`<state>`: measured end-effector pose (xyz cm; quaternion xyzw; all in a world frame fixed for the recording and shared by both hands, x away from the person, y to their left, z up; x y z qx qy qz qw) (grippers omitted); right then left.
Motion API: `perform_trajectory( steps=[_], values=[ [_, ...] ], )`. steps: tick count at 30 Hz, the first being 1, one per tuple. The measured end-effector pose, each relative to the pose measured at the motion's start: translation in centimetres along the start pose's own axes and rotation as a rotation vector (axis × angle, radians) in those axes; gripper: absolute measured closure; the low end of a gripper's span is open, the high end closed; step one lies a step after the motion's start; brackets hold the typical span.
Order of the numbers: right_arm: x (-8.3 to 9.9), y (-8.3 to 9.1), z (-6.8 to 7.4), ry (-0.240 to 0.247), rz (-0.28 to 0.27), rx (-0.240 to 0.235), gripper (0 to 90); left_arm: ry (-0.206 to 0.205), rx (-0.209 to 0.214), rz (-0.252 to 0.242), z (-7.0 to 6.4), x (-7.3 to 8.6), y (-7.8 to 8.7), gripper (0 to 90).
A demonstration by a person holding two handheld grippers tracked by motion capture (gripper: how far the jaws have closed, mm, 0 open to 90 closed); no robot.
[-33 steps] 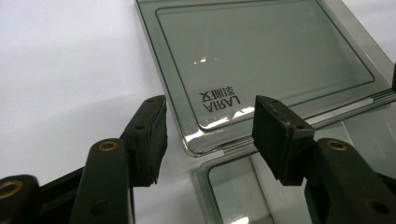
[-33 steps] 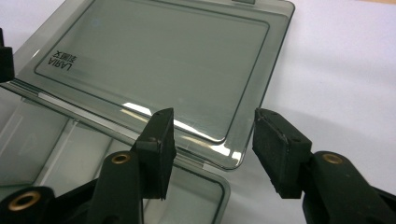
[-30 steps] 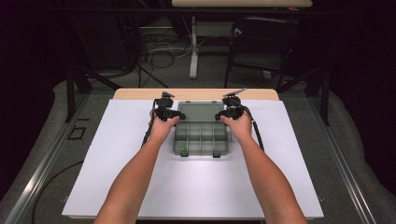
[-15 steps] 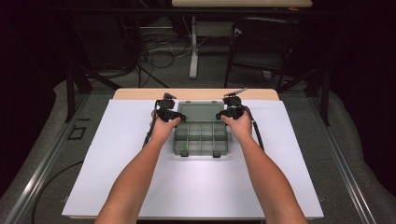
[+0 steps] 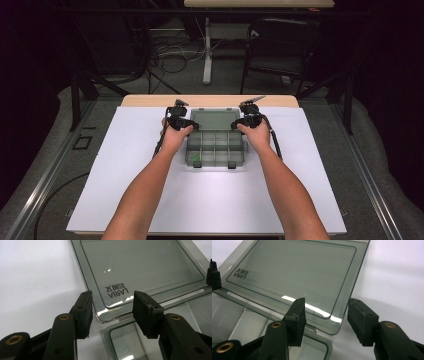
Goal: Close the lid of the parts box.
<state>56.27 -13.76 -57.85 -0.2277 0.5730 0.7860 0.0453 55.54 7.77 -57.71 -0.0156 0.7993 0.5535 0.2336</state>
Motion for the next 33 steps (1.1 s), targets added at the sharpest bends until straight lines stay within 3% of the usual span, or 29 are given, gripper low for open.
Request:
perform_trajectory(
  steps=[24, 33],
  values=[
    [-0.1, -1.0, -0.7, -0.017, 0.007, -0.054, 45.8, 0.016, 0.022, -0.005, 0.5, -0.2, -0.7, 49.5],
    [-0.1, -1.3, -0.8, -0.047, 0.010, -0.082, 44.6, 0.025, 0.034, -0.002, 0.7, -0.2, -1.0, 49.6]
  ],
)
Point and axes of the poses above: each handheld gripper's, and its own axes: y roughly backward along the jaws, x roughly out of its underside, z roughly to its left, the point moved 7 cm from there along -y, roughly forward along the jaws, and after that the axes turned 10 degrees about z, right-handed, at the moved point
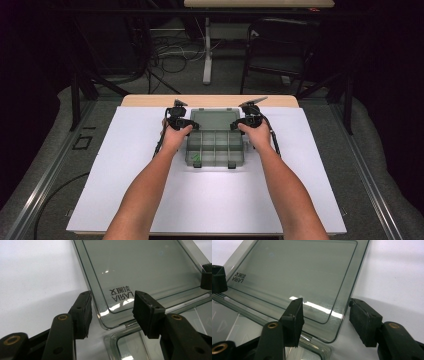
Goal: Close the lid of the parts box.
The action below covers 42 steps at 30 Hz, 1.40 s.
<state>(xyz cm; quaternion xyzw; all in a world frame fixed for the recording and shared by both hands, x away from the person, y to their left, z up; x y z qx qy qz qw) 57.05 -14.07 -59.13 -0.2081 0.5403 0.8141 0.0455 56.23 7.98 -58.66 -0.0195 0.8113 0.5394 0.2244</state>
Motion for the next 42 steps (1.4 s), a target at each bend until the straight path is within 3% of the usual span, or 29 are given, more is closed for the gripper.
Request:
perform_trajectory(
  steps=[30, 33, 42],
  values=[
    [0.06, -0.08, -0.20, -0.014, 0.001, -0.013, 45.2, 0.015, 0.002, -0.001, 0.27, -0.08, -0.34, 53.0],
    [0.16, 0.03, -0.18, -0.015, 0.018, -0.009, 45.6, 0.014, 0.004, -0.001, 0.30, -0.08, -0.29, 53.9],
    [0.06, 0.19, 0.13, 0.000, -0.008, 0.001, 48.6, 0.002, -0.008, 0.007, 0.48, 0.01, 0.12, 60.7]
  ],
)
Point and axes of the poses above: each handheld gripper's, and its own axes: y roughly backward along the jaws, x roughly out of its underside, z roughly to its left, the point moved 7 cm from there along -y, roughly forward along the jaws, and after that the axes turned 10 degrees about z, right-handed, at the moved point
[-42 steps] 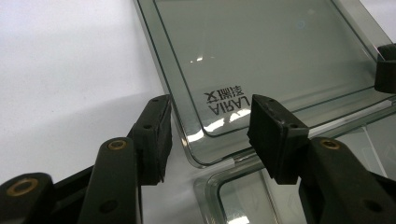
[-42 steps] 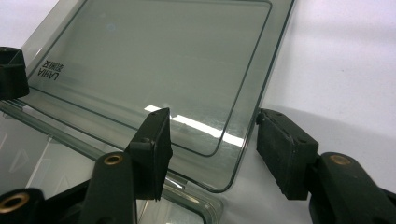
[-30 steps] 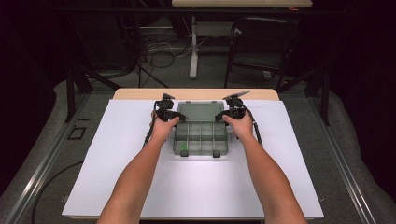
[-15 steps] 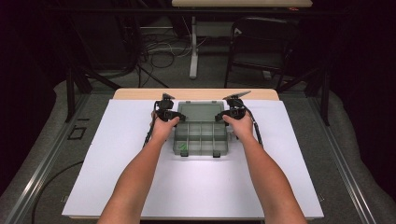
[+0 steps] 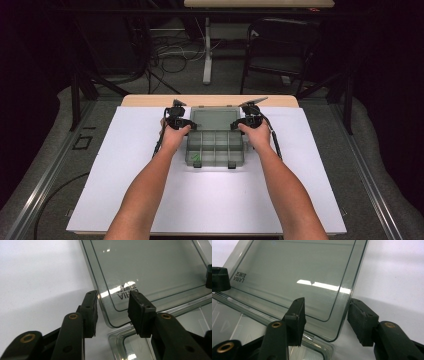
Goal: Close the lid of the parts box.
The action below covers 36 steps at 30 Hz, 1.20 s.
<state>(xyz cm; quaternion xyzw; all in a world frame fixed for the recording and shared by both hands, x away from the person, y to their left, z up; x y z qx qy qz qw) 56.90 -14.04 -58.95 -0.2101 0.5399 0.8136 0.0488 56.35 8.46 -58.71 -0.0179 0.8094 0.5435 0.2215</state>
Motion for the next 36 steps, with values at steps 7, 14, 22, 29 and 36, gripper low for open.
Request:
perform_trajectory(
  steps=[7, 14, 22, 29, 36],
  values=[
    [0.1, 0.3, -0.1, 0.020, -0.019, 0.016, 52.9, -0.001, -0.010, -0.007, -0.1, 0.0, 0.1, 62.9],
    [0.2, 0.7, 0.0, 0.036, -0.040, 0.029, 57.9, -0.006, -0.016, -0.014, 0.0, 0.1, 0.3, 64.8],
    [0.2, 1.2, -0.2, 0.058, -0.054, 0.041, 65.8, -0.014, -0.032, -0.021, 0.0, 0.1, 0.7, 71.1],
    [0.2, 1.8, -0.3, 0.065, -0.064, 0.049, 74.2, -0.007, -0.034, -0.047, 0.3, 0.2, 1.2, 80.6],
    [0.3, 2.1, -0.3, 0.076, -0.077, 0.077, 79.0, -0.015, -0.049, -0.064, 0.2, 0.3, 1.4, 84.4]
  ],
)
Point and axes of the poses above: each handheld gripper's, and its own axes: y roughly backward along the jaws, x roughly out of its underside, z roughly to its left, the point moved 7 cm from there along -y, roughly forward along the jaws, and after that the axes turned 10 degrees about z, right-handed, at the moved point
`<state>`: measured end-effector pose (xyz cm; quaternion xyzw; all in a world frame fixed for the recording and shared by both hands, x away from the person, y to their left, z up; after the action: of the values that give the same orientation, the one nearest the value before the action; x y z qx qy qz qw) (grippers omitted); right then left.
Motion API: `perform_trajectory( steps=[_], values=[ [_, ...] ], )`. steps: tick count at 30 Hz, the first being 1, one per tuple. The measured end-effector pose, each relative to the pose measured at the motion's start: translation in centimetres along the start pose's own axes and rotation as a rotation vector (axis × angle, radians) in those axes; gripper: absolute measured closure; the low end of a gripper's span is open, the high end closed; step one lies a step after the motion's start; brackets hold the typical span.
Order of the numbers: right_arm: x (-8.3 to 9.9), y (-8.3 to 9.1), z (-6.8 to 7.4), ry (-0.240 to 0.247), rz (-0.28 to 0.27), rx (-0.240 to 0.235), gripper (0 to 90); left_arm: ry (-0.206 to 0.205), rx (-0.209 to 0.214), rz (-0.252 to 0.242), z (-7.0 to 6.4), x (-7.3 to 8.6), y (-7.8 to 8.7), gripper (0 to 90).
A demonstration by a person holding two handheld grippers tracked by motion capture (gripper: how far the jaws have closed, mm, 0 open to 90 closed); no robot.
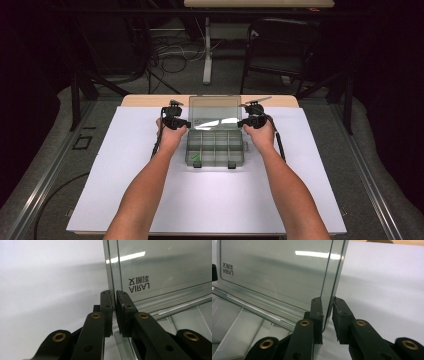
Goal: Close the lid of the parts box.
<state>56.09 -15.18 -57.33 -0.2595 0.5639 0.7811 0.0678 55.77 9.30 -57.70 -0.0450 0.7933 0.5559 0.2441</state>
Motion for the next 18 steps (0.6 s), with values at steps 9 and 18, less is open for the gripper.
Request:
perform_trajectory(
  steps=[9, 18],
  values=[
    [0.08, 0.32, -0.10, 0.019, -0.048, 0.019, 83.5, 0.014, 0.016, -0.042, 0.01, 0.15, 0.09, 85.8],
    [0.38, 0.39, -0.03, 0.029, -0.091, 0.023, 83.9, 0.020, 0.022, -0.068, 0.02, 0.32, 0.08, 86.3]
  ],
)
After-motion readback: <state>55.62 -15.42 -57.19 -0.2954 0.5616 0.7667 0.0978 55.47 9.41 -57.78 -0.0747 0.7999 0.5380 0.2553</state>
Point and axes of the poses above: each handheld gripper's, and its own axes: y roughly backward along the jaws, x roughly out of its underside, z roughly to its left, the point moved 7 cm from there along -y, roughly forward along the jaws, and after that the axes turned 10 degrees about z, right-handed, at the moved point
